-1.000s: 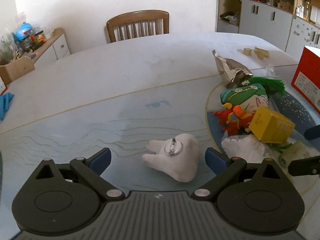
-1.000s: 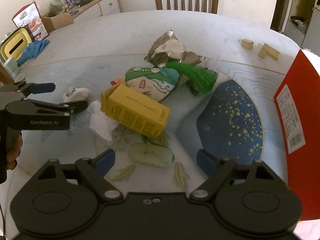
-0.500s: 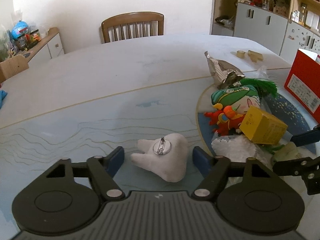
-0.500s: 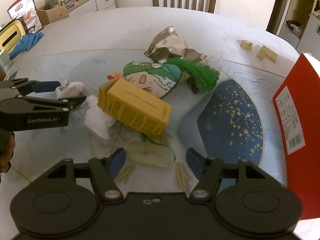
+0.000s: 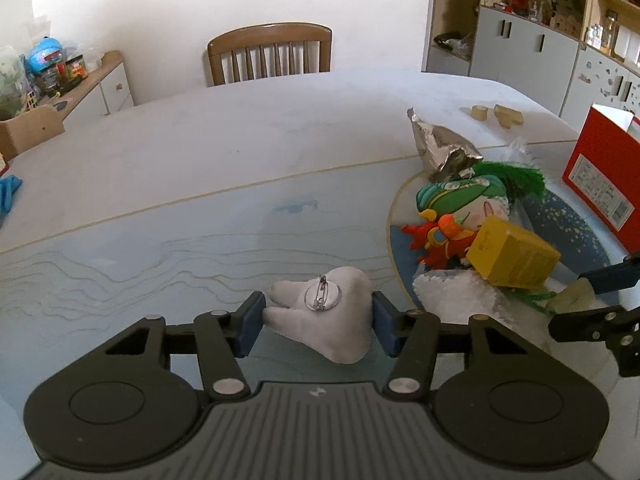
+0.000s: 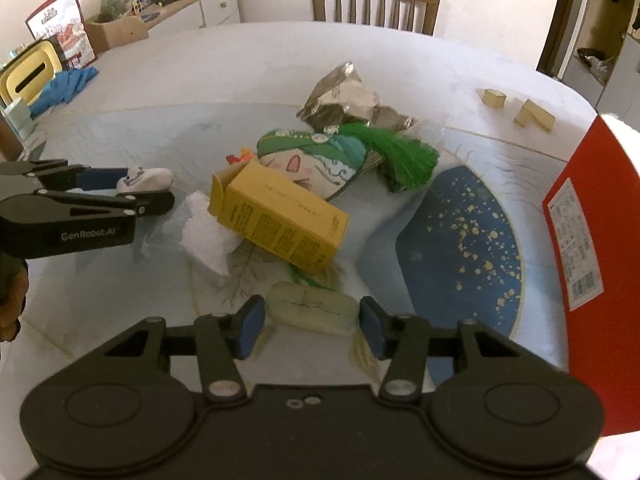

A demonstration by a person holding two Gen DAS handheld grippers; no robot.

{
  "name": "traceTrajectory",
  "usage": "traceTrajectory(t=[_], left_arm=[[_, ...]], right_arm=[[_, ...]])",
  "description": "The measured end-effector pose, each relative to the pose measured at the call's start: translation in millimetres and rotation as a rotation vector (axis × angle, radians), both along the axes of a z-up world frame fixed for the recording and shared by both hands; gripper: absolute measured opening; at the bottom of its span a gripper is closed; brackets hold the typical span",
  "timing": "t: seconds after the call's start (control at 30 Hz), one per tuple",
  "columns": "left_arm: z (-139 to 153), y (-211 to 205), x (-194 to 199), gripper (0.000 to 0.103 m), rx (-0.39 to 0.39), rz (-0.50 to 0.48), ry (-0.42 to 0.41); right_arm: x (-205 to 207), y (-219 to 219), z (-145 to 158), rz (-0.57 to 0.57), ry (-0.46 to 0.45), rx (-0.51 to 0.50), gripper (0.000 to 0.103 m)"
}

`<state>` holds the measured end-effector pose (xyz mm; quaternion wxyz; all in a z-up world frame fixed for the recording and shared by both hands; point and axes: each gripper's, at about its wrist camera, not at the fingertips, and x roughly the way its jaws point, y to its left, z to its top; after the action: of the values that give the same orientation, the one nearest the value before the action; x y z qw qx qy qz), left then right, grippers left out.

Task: Organize objects
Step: 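Grasp the white tooth plush with the left tool while the right grasps the green cucumber item, then lower the tooth plush and green item into the box and open both tools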

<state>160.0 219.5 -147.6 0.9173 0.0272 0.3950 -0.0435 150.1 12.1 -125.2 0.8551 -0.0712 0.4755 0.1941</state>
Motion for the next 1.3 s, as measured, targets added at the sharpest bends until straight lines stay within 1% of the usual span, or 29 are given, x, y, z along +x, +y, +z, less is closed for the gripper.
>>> traceTrajectory(t=[0.13, 0.2, 0.33, 0.47, 0.57, 0.73, 0.9, 1.13, 1.3], left_arm=[[16, -2, -9, 0.056, -0.024, 0.005, -0.014], [27, -3, -15, 0.056, -0.052, 0.007, -0.026], [51, -12, -20, 0.056, -0.068, 0.003, -0.046], [73, -29, -22, 0.056, -0.077, -0.001, -0.057], [90, -46, -24, 0.056, -0.091, -0.021, -0.066], [115, -81, -23, 0.057, -0.08, -0.073, -0.1], [130, -121, -16, 0.057, -0.069, -0.127, -0.118], [138, -192, -2, 0.056, -0.064, -0.207, -0.119], [135, -243, 6, 0.057, -0.058, -0.262, -0.113]], right_arm=[[-6, -11, 14, -0.005, -0.019, 0.02, 0.05], [-8, -18, 23, -0.009, -0.027, 0.034, 0.05], [-12, -33, 42, -0.015, -0.052, 0.057, 0.05], [-15, -52, 62, -0.036, -0.083, 0.093, 0.05], [-15, -69, 76, -0.051, -0.11, 0.114, 0.05], [-12, -101, 97, -0.074, -0.163, 0.134, 0.05], [-7, -138, 107, -0.106, -0.201, 0.148, 0.05], [-2, -192, 111, -0.149, -0.223, 0.157, 0.05], [0, -230, 107, -0.172, -0.218, 0.147, 0.05]])
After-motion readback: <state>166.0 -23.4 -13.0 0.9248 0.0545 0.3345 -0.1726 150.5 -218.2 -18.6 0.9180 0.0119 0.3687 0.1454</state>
